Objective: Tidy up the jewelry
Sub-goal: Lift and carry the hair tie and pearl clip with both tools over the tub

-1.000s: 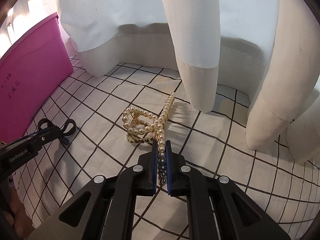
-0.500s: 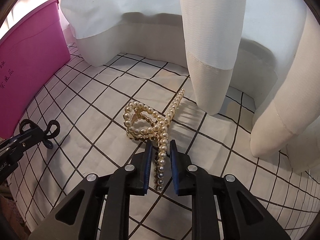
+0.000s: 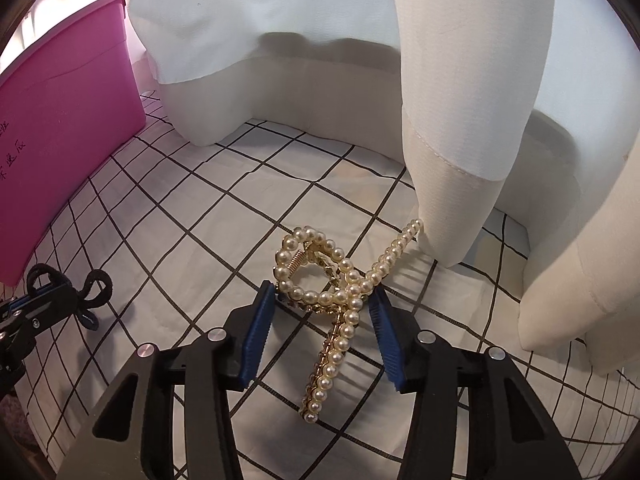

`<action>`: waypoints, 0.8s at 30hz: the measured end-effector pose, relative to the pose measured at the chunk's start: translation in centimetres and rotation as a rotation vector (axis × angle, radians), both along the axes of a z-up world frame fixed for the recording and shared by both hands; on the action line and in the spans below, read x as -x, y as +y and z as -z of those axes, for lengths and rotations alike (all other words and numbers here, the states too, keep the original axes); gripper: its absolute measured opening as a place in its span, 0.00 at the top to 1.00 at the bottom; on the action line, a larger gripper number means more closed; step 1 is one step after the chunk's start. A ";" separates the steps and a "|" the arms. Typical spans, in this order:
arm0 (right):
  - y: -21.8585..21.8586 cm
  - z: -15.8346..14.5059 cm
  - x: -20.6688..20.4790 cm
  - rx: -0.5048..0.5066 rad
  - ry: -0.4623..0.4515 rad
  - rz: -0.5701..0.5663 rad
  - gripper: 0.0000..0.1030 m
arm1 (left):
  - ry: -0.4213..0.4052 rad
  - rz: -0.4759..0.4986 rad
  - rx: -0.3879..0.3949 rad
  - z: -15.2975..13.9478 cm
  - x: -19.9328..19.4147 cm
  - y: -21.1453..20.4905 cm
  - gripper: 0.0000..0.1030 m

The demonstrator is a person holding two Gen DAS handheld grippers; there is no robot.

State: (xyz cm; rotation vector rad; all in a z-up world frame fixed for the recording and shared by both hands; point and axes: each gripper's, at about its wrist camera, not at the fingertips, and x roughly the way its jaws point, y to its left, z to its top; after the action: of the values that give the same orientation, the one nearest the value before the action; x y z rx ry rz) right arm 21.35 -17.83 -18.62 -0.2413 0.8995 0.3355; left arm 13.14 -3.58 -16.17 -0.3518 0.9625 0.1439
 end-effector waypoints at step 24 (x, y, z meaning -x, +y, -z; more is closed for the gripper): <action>-1.6 -10.4 6.0 -0.165 -0.138 -0.084 0.55 | -0.137 -0.001 -0.013 -8.1 3.4 0.7 0.87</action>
State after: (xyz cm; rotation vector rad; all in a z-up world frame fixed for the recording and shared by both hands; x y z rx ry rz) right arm 15.30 -19.47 -8.25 -0.1484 0.7224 0.4628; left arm 9.71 -2.89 -8.04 -0.3455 0.8255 0.1257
